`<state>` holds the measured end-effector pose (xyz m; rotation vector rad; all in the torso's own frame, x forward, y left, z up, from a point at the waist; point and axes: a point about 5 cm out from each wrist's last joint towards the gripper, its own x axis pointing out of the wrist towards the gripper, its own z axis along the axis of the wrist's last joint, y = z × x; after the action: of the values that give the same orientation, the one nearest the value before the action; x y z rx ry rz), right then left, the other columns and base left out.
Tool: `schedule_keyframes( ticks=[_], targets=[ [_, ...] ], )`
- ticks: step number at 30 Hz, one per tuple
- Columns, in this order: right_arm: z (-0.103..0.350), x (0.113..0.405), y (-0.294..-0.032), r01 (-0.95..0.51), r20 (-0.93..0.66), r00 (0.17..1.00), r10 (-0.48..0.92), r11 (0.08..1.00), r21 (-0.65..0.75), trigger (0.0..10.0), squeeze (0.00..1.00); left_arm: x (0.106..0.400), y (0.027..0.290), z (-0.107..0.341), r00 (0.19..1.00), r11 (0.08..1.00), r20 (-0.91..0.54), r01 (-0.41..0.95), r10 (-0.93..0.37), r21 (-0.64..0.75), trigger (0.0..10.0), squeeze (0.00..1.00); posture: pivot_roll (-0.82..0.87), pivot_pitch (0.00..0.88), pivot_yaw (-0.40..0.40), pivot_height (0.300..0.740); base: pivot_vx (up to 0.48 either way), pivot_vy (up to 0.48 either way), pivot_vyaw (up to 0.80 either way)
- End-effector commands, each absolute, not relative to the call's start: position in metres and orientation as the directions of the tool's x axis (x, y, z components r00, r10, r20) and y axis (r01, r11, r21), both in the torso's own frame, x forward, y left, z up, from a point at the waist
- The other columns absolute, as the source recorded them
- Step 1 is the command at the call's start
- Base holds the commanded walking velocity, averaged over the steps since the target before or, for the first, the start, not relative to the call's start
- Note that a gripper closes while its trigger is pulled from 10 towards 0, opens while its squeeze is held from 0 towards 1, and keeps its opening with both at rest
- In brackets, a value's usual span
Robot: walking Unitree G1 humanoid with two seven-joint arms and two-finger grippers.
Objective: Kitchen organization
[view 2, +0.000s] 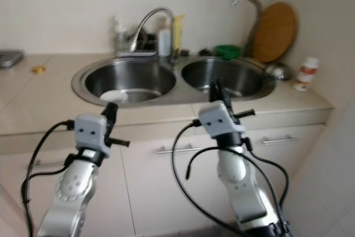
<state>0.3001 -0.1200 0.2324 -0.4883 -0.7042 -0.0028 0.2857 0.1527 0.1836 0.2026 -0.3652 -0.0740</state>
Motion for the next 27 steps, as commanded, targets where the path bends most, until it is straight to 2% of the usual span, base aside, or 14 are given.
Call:
schedule_keyframes(
  ticks=[1, 5, 8, 9, 13, 17, 21, 27],
  targets=[
    [0.240, 0.300, -0.129, 0.185, 0.645, 0.752, 0.137, 0.895, -0.406, 10.0, 0.00, 0.287, 0.144, 0.196, 0.913, 0.977, 0.385, 0.060, -0.138, 0.207, 10.0, 0.00, 0.02, 0.000, -0.017, 0.740, 0.435, 0.000, 0.80],
    [0.241, 0.304, -0.131, 0.178, 0.637, 0.762, 0.116, 0.908, -0.378, 10.0, 0.00, 0.288, 0.143, 0.200, 0.907, 0.975, 0.394, 0.064, -0.146, 0.213, 10.0, 0.00, 0.03, 0.000, -0.017, 0.740, 0.435, 0.000, 0.00],
    [0.237, 0.312, -0.138, 0.173, 0.596, 0.801, 0.059, 0.929, -0.326, 10.0, 0.00, 0.289, 0.143, 0.201, 0.906, 0.973, 0.396, 0.065, -0.151, 0.223, 10.0, 0.00, 0.03, 0.000, -0.019, 0.740, 0.428, 0.000, 0.00],
    [0.232, 0.319, -0.143, 0.171, 0.553, 0.833, 0.020, 0.941, -0.291, 10.0, 0.00, 0.289, 0.144, 0.201, 0.906, 0.973, 0.395, 0.063, -0.150, 0.224, 10.0, 0.00, 0.03, 0.000, -0.021, 0.740, 0.405, 0.000, 0.00],
    [0.226, 0.332, -0.150, 0.160, 0.480, 0.877, -0.021, 0.955, -0.250, 10.0, 0.00, 0.289, 0.144, 0.199, 0.909, 0.972, 0.390, 0.064, -0.150, 0.226, 10.0, 0.00, 0.04, 0.000, -0.023, 0.740, 0.403, 0.000, 0.00],
    [0.224, 0.339, -0.158, 0.164, 0.452, 0.891, -0.048, 0.962, -0.220, 10.0, 0.00, 0.289, 0.143, 0.199, 0.908, 0.972, 0.391, 0.063, -0.150, 0.226, 10.0, 0.00, 0.04, 0.000, -0.031, 0.740, 0.403, 0.000, 0.00],
    [0.216, 0.354, -0.169, 0.160, 0.346, 0.933, -0.096, 0.974, -0.160, 10.0, 0.00, 0.289, 0.144, 0.199, 0.909, 0.972, 0.391, 0.057, -0.145, 0.228, 10.0, 0.00, 0.05, 0.000, -0.035, 0.740, 0.367, 0.000, 0.00],
    [0.210, 0.382, -0.172, 0.064, 0.169, 0.984, -0.057, 0.997, -0.034, 10.0, 0.00, 0.288, 0.140, 0.197, 0.904, 0.972, 0.395, 0.079, -0.164, 0.222, 10.0, 0.00, 0.06, 0.000, -0.035, 0.740, 0.000, 0.000, 0.00]
  ],
)
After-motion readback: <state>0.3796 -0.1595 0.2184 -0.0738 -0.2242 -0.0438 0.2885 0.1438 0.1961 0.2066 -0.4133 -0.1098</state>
